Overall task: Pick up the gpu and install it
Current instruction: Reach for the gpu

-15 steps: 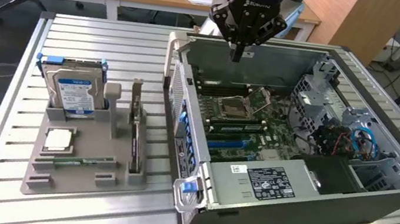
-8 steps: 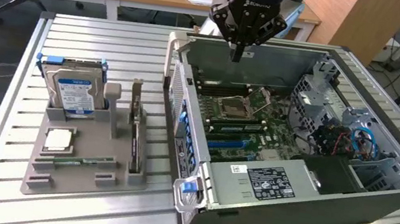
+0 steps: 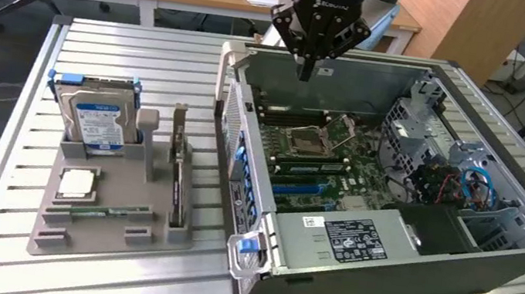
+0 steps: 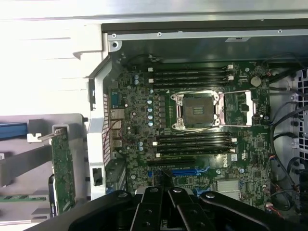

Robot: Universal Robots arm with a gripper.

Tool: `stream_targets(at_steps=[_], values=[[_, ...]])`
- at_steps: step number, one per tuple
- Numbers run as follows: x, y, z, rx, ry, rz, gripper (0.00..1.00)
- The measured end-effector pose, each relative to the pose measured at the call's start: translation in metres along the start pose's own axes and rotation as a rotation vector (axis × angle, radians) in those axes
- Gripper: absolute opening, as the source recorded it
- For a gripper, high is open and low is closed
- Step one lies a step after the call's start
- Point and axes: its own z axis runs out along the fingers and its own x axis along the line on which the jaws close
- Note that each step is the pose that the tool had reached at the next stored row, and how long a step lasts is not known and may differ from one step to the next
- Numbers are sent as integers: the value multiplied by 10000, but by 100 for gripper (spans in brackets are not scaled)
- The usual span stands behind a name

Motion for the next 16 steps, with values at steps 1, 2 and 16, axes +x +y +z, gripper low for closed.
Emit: stream_targets(at_steps=[1,2,16], values=[[16,-1,0,-1,-1,1,10],[33,-3,0,-1,0,-1,10],[361,-27,-2,0,0,0,10]])
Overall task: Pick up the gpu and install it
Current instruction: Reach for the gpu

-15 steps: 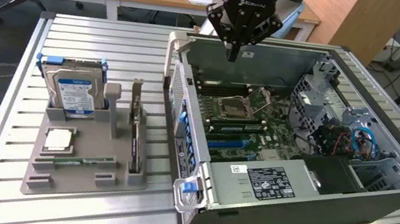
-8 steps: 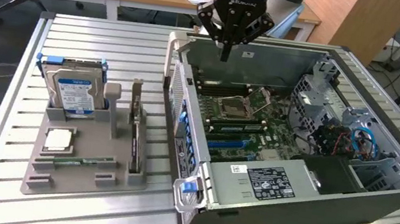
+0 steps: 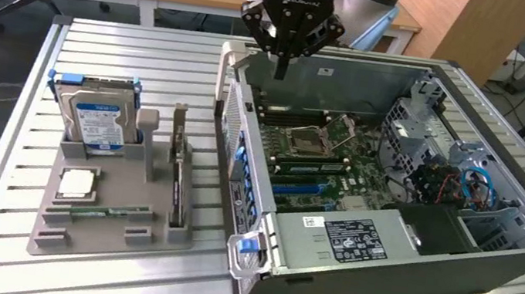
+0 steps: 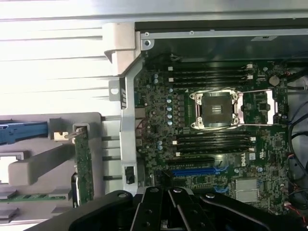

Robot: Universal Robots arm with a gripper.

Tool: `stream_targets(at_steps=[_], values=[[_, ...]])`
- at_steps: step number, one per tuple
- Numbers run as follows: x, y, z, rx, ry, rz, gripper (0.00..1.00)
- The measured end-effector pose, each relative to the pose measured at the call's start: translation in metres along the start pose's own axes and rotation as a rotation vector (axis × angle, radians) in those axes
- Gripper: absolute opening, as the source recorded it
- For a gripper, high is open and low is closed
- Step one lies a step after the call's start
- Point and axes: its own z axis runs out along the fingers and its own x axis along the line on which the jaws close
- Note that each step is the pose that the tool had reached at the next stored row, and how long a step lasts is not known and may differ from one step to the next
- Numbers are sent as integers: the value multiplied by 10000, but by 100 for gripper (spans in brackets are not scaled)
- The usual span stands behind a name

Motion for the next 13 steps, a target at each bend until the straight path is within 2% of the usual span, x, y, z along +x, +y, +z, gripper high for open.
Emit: stream_targets(at_steps=[13], values=[[311,-24,10,3,1,1,10]])
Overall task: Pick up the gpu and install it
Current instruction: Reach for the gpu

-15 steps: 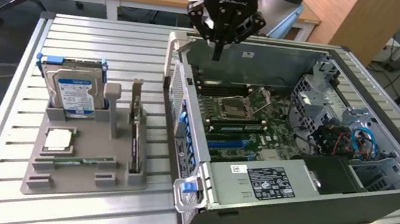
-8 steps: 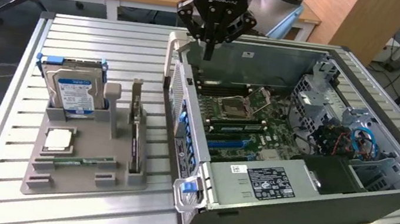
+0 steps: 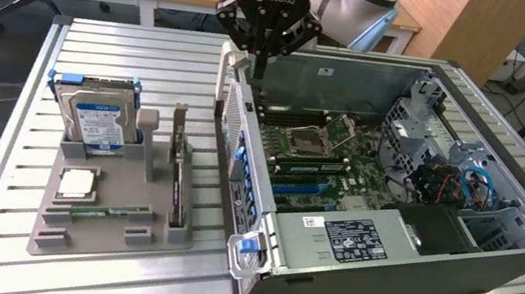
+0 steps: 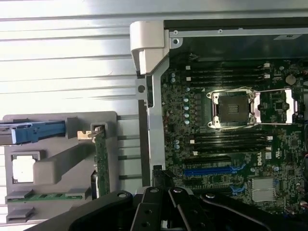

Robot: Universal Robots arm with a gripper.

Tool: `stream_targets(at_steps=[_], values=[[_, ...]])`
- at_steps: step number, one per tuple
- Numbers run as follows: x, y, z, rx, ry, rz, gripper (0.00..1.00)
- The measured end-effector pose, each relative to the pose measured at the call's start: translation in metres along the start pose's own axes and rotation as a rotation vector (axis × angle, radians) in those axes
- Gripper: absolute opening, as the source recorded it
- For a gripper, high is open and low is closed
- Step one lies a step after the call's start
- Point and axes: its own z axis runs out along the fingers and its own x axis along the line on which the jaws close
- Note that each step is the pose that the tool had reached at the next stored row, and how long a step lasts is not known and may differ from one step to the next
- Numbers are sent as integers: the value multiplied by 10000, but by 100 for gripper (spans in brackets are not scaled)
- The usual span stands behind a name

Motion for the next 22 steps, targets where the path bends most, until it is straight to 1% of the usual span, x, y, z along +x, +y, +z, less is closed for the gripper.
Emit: stream_targets(at_steps=[5,13,22], values=[[109,-9,5,5,-1,-2,10],[324,-25,13,9,-1,-2,10],[500,-38,21,11,-2,-2,10]])
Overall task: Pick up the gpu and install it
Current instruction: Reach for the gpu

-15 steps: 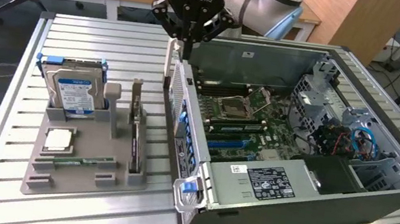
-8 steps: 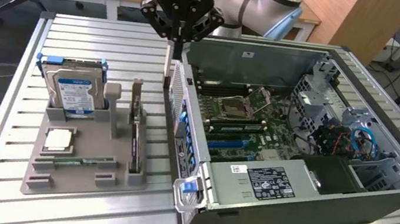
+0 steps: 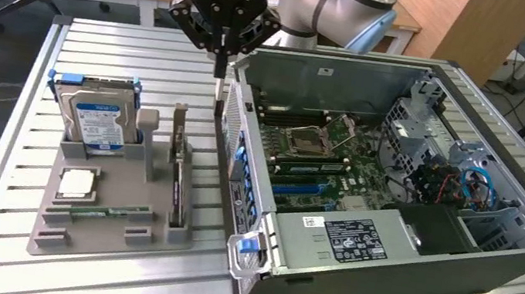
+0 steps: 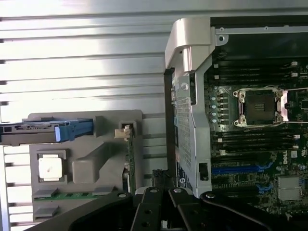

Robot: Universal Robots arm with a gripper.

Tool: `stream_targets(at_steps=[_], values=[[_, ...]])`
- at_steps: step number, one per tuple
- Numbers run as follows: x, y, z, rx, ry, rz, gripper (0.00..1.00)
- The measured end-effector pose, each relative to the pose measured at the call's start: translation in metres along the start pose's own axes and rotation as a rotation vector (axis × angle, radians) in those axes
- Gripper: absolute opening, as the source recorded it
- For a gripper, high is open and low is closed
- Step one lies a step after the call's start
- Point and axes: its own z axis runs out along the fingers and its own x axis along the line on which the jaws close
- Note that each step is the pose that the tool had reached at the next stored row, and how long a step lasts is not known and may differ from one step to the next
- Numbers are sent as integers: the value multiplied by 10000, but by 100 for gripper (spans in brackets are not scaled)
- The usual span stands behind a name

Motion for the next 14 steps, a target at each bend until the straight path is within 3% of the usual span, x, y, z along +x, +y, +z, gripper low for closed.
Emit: stream_targets(at_steps=[14], values=[[320,-24,7,1,0,1,10]])
